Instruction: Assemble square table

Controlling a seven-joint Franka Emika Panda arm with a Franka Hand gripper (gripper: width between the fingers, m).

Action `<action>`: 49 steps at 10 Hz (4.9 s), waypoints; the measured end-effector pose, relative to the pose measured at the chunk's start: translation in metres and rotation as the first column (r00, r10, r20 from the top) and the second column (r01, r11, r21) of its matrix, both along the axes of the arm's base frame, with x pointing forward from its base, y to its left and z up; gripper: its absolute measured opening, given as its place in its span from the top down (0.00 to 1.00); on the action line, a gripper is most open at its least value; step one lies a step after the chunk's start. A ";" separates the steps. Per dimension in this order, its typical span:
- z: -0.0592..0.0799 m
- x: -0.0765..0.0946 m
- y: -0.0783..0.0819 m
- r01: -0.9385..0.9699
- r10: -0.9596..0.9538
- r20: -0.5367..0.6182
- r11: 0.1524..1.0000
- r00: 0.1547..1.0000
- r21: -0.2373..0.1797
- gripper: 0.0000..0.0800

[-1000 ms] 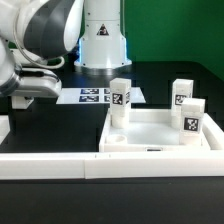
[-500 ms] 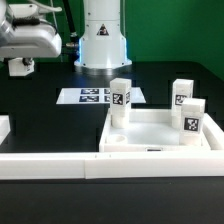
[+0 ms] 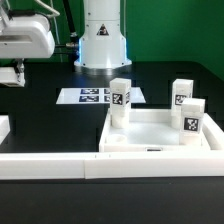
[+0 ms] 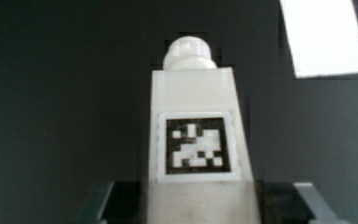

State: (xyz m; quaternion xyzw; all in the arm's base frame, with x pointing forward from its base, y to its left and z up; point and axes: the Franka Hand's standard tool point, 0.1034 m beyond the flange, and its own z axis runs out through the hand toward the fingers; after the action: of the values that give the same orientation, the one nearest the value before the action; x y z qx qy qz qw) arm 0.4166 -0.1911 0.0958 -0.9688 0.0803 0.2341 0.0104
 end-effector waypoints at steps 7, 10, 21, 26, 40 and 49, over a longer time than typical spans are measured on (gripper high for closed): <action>0.057 0.097 0.071 0.071 -0.037 0.429 0.996 0.902 -0.062 0.64; 0.055 0.103 0.067 0.086 -0.003 0.584 0.990 0.812 -0.114 0.64; 0.065 0.169 0.143 0.191 0.007 0.836 0.972 0.549 -0.133 0.64; 0.027 0.184 0.170 0.186 0.037 0.840 0.969 0.541 -0.162 0.64; -0.003 0.174 0.189 0.134 0.078 0.815 0.973 0.575 -0.188 0.64; -0.003 0.174 0.189 0.133 0.080 0.814 0.973 0.575 -0.189 0.19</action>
Offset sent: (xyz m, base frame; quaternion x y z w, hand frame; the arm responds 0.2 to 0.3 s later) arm 0.0746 0.0589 0.0529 0.0491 0.1675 0.0914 0.9804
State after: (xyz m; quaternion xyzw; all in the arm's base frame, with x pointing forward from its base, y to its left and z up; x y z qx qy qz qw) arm 0.5905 -0.0023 0.0929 -0.9603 0.1074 -0.2498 -0.0619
